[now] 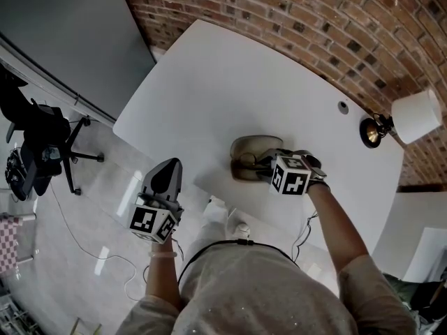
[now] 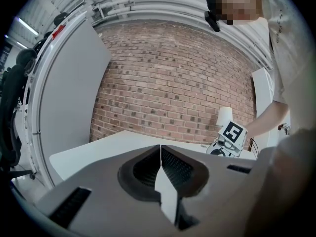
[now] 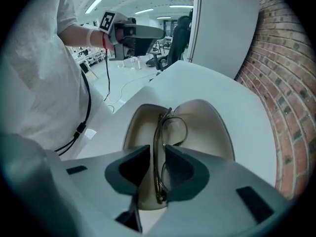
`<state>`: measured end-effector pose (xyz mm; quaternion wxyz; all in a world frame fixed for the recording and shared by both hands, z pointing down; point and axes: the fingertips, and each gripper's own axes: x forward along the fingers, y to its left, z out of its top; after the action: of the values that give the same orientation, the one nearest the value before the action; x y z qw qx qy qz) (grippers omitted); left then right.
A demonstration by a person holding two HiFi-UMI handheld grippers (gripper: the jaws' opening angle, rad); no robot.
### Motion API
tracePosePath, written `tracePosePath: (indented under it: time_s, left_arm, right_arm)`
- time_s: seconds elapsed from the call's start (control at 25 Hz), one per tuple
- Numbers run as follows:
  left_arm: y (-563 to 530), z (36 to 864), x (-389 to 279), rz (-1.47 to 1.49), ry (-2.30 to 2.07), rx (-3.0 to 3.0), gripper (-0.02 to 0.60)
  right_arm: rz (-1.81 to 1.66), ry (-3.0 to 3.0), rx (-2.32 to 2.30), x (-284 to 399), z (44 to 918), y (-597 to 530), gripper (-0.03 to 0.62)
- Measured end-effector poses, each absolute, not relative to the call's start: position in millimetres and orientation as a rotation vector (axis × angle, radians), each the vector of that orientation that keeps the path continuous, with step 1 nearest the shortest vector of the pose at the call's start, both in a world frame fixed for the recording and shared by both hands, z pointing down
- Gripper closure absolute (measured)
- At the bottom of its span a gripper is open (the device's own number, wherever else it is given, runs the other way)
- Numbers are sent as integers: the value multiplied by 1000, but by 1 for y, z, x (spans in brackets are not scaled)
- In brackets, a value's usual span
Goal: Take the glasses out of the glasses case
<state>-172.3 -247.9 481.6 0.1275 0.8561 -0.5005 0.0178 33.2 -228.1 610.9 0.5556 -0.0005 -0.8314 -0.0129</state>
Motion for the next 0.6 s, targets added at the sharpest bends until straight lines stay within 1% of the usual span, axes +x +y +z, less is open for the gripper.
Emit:
tracePosePath:
  time_s: [0.28,0.36,0.6]
  left_arm:
    - [-247,484,-175,46,-1463,2477,574]
    - [-246,485,-175,44,-1467,2472,574]
    - [-243,488,-179,43,-1477,2452,574]
  right_arm:
    - [-51,-1917,-14,33,614,-229,493]
    - [-89,-1894,-5,34,616,-232,525]
    - [-103,-1879,-6,32,620,-232,545]
